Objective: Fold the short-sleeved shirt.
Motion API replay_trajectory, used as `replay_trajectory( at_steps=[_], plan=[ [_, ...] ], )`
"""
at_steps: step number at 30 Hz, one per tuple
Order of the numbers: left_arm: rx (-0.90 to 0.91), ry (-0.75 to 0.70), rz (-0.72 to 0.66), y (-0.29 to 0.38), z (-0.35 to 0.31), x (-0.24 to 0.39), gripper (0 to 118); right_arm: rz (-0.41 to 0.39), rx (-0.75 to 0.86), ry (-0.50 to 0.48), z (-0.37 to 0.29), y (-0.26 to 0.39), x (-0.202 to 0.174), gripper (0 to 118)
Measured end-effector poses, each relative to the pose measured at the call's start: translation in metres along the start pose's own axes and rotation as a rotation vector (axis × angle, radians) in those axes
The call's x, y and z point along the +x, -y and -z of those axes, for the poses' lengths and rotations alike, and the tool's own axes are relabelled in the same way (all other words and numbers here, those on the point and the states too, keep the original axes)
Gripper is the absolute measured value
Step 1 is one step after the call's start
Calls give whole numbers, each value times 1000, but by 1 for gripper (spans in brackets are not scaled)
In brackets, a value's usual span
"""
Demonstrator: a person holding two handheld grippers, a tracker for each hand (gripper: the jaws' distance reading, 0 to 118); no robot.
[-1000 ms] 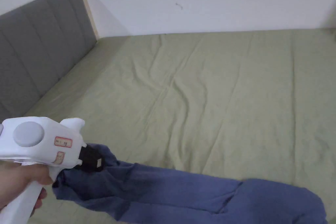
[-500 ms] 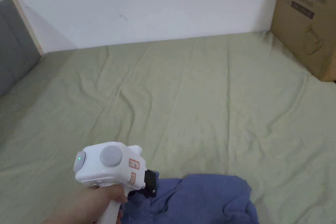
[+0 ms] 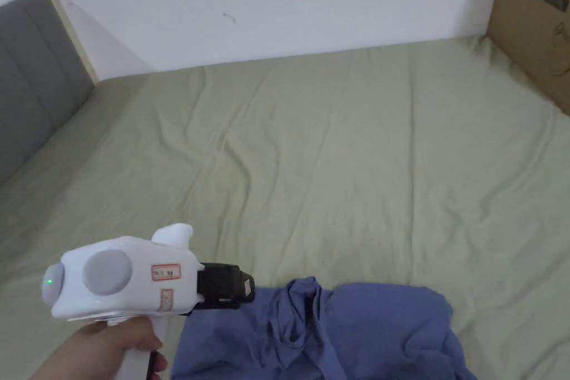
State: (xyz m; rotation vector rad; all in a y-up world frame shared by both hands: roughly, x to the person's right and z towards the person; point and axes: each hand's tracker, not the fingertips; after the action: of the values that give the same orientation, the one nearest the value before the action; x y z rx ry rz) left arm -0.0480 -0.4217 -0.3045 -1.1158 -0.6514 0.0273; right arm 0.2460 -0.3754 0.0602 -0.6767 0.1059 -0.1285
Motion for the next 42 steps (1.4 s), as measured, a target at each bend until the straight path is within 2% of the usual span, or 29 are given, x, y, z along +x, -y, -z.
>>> replay_trajectory(
  at_steps=[1, 2, 4, 7, 10, 15, 17, 19, 22, 24, 25, 27, 28, 29, 31, 34, 35, 36, 38, 40, 42],
  plan=[
    [-28, -54, 24, 6, 14, 8, 9, -2, 0, -3, 0, -1, 0, 0],
    [-48, -105, 37, 13, 26, 16, 6, -3, -1, -6, 0, -1, 0, 0],
    [-74, -92, 82, 24, 52, 35, 2, -4, -3, -3, 0, -1, -1, 0],
    [-112, 39, 93, 44, 74, 75, 0, -3, -5, 16, -3, 0, 1, 0],
    [-80, 33, 190, 49, 79, 118, 0, 8, -13, 34, -4, 1, 4, 0],
    [-128, 194, 179, 42, 77, 138, 0, 11, -21, 42, -2, 3, 3, 0],
    [-59, 216, 186, 36, 49, 129, 0, 7, -26, 35, -2, 2, 2, 0],
    [7, 259, 184, 26, 18, 91, 0, -4, -31, 27, -2, 0, 0, 0],
    [79, 239, 148, 15, -22, 13, 0, -5, -33, 31, 0, -4, 0, 0],
    [47, 197, 99, 8, -25, -48, 1, 3, -36, 20, 3, -5, 1, 0],
    [25, 190, 30, 7, -25, -81, 14, 2, -38, 18, 5, -6, -1, 0],
    [27, 195, -82, 12, -18, -127, 104, -10, -43, 18, 8, -6, -3, 0],
    [29, 187, -111, 16, -12, -145, 118, -17, -47, 20, 9, -7, -5, 0],
    [81, 209, -153, 22, -10, -160, 112, -20, -53, 20, 11, -7, -6, 0],
    [-8, 297, -283, 39, 0, -149, 114, -19, -71, 7, 15, -6, -7, 0],
    [-42, 396, -293, 40, 28, -150, 109, -28, -99, 12, 24, -6, -10, 0],
    [-38, 416, -278, 42, 36, -142, 96, -31, -103, 15, 27, -7, -11, 0],
    [-58, 420, -258, 42, 44, -132, 74, -31, -105, 13, 28, -8, -12, 0],
    [-81, 393, -187, 46, 58, -111, 12, -31, -105, 0, 30, -12, -14, 0],
    [-80, 318, -92, 47, 67, -90, 12, -42, -103, -3, 33, -17, -17, 0],
    [-107, 408, -139, 49, 74, -98, 12, -50, -101, 3, 35, -20, -19, 0]
  ],
)
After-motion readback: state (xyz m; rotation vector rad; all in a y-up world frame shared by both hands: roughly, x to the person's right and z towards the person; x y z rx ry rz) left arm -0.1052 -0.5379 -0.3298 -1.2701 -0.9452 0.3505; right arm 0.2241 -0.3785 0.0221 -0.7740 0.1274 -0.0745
